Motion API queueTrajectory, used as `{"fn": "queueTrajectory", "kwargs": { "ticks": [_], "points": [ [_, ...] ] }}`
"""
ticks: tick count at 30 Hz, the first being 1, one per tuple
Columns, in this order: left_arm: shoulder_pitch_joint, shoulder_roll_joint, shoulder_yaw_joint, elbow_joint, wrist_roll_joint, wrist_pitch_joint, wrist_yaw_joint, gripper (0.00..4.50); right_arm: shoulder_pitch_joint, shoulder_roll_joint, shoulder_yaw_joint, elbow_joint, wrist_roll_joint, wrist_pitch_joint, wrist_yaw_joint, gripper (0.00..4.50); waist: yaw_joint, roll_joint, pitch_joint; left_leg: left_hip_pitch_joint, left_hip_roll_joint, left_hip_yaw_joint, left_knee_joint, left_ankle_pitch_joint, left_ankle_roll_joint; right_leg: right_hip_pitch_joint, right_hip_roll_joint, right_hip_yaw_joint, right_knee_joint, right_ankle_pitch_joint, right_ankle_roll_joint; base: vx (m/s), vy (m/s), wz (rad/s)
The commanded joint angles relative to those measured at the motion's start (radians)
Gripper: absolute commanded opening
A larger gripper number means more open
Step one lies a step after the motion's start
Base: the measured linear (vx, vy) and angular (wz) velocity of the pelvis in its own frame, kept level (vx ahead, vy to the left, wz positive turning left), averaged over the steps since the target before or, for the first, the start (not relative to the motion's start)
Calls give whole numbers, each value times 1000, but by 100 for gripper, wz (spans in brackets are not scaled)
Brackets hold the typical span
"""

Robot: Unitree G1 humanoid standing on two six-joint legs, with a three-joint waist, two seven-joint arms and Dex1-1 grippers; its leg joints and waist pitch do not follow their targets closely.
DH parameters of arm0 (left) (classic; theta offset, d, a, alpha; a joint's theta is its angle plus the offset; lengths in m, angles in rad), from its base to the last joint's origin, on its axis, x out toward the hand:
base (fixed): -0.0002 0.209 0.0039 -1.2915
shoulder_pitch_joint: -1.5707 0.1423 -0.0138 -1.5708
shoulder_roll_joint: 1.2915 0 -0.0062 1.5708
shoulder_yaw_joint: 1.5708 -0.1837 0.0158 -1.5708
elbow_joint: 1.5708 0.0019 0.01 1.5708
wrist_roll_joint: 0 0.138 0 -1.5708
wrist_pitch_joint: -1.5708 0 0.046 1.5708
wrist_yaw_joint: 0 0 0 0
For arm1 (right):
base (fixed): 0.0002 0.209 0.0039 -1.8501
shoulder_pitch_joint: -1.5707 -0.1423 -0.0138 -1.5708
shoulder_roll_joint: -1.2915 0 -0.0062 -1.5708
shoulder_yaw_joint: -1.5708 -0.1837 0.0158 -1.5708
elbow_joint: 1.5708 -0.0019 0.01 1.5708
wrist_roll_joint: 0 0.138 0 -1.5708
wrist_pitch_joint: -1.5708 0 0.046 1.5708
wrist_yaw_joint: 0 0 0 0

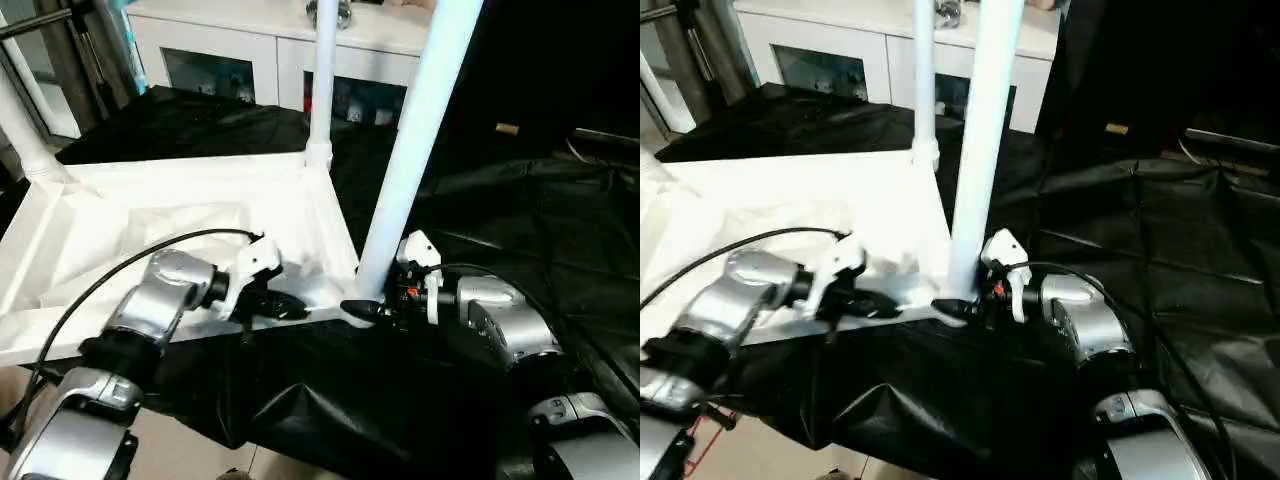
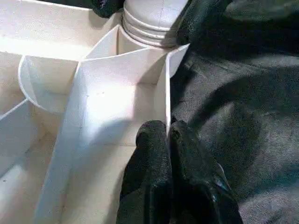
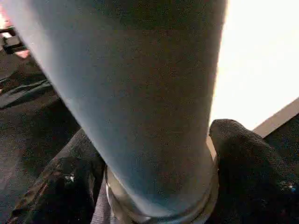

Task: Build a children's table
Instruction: Rotate leg to tighten

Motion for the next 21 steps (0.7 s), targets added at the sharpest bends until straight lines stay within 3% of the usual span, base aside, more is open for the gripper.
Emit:
{"fn": "queueTrajectory", "kwargs": {
  "ticks": [1,9,12,14,16,19,21],
  "points": [
    [-3,-26,-28,-57,-37,0,-64,0,24,10,52,4,-17,22,16,324,3,4,-57,11,25,6,-65,-182,44,51,-47,37,-58,-76,-267,0,0,0],
    [1,-37,-28,-63,-37,-1,-40,0,44,16,47,-27,-3,55,11,276,5,3,-58,11,23,6,-62,-158,52,53,-45,37,-55,-48,-267,0,0,0],
    [-14,-62,-14,-32,-17,-3,40,0,48,37,31,-20,-2,48,-38,270,5,3,-56,12,24,6,-64,-177,44,50,-47,38,-59,-76,-263,0,0,0],
    [-47,-106,9,18,4,0,155,0,29,75,0,34,-19,26,-166,268,3,3,-52,16,23,6,-68,-217,25,45,-49,40,-68,-145,-250,0,0,0],
    [-69,-138,20,48,16,8,231,0,8,106,-27,83,-31,21,-281,267,-2,2,-47,20,20,0,-74,-279,-9,42,-53,41,-82,-284,-216,0,0,0],
    [-112,-198,33,103,40,18,368,0,-35,163,-75,167,-38,22,-485,267,-8,0,-47,19,19,-4,-77,-294,-23,39,-53,41,-90,-345,-178,0,0,0],
    [-119,-209,36,112,41,20,390,0,-41,172,-79,177,-39,24,-511,267,-8,0,-48,18,18,-4,-76,-292,-23,40,-53,41,-91,-347,-172,0,0,0]
  ]
}}
